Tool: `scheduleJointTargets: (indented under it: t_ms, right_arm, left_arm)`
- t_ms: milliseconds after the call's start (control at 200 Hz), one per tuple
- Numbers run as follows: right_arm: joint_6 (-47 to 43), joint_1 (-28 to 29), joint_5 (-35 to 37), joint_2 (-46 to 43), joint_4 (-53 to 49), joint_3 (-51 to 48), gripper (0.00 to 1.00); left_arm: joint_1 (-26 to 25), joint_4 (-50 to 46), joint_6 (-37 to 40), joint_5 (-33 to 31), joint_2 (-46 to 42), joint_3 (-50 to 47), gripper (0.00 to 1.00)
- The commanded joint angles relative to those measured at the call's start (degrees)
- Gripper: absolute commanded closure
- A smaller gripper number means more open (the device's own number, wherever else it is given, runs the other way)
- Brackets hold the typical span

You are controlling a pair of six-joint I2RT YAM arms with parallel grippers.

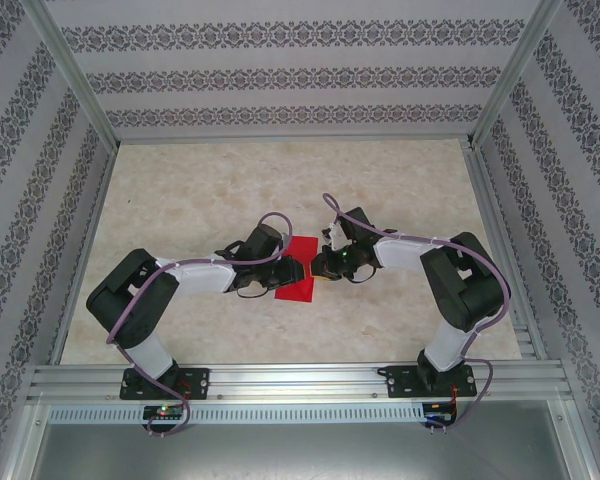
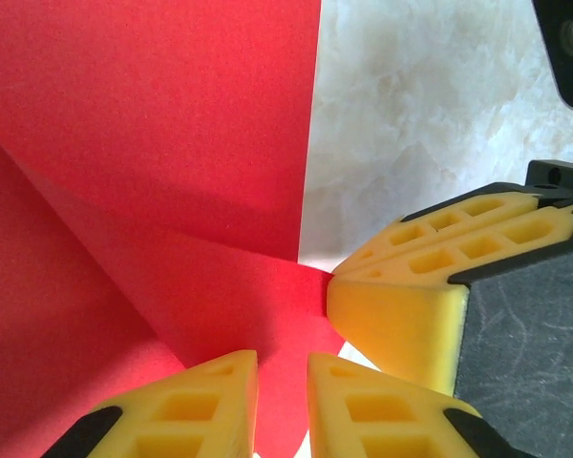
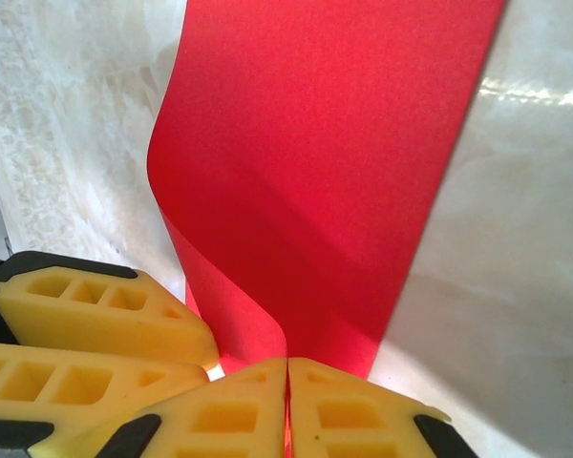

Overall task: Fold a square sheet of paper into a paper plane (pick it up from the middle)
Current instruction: Fold the triangle a second time at the center of the table.

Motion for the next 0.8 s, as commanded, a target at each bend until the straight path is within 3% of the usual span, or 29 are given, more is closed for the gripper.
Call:
scheduleJointTargets:
  t_ms: [0, 799]
  right_arm:
    - [-2.35, 0.42, 2.70, 0.03, -1.86, 2.55, 0.92]
    - [-3.86, 0.43, 5.66, 4.60, -3.66, 6.18, 0.93]
  left_arm:
    - [0.35, -0.41, 1.49, 0.11, 0.82, 2.20, 0.79]
    - [0.33, 0.26, 2.28, 2.19, 5.11, 4.36, 0.79]
